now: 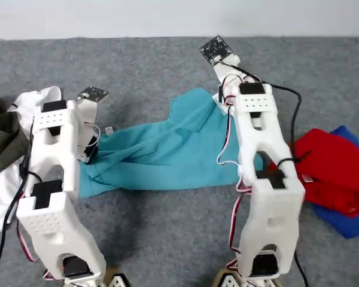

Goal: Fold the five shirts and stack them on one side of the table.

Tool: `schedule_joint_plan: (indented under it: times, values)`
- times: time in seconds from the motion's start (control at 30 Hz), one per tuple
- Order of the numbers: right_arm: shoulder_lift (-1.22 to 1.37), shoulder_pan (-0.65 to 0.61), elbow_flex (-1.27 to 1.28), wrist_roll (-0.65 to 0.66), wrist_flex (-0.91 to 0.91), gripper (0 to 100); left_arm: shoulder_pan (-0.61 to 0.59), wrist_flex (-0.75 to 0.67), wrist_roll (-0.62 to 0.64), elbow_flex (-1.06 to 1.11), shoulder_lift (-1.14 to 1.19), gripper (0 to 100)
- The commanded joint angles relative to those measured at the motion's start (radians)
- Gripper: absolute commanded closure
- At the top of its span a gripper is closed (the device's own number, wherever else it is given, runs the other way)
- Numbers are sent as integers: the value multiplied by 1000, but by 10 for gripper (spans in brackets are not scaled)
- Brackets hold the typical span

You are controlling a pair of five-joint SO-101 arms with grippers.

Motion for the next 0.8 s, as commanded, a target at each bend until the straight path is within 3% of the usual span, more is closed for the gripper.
schedule_joint_plan:
  times: [0.0,0.17,0.37,0.57,0.67,0.77]
  values:
    - [84,-16,-192,-83,-16,969,-11,26,-3,-88,-6,947]
    - [202,-45,-368,-189,110,794,-12,78,-3,-139,-5,853]
    - [222,-48,-667,-252,366,793,-20,78,-2,-174,-9,713]
    - [196,-1,-988,-238,905,793,-72,147,72,-340,-12,660]
    - [183,62,-939,-213,955,800,-77,316,127,-437,-12,660]
    - [136,90,-770,-213,958,807,-91,344,219,-414,-29,660]
